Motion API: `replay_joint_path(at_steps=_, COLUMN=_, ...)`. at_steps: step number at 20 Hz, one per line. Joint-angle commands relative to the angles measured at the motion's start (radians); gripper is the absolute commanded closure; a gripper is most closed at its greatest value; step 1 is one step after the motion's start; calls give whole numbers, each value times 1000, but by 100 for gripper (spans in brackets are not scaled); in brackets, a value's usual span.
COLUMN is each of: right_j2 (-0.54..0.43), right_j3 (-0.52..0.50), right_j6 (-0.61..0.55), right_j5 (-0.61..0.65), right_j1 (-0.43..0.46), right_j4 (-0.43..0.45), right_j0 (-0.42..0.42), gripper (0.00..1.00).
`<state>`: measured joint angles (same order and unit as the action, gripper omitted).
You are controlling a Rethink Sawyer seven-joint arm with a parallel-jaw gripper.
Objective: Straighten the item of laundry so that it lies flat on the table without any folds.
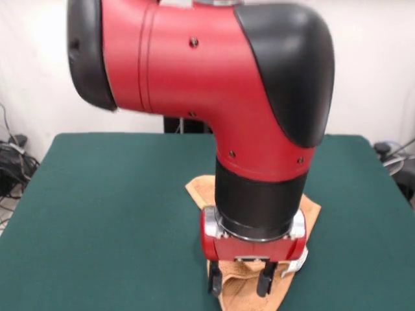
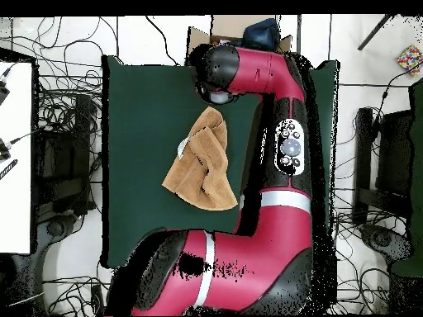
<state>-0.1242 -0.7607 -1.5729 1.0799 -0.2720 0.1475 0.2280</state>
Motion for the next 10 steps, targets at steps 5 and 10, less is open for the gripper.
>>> replay_joint_path(at_steps=5, right_j2=-83, right_j3=-64, right_j6=124, right_j5=76, right_j1=-77, right_j4=-5, right_j0=18, gripper=0)
replay_joint_path(at_steps=10, right_j2=-91, right_j3=7, right_j6=118, right_j5=117, right_j1=-44, right_j4=5, right_j0=9, gripper=0)
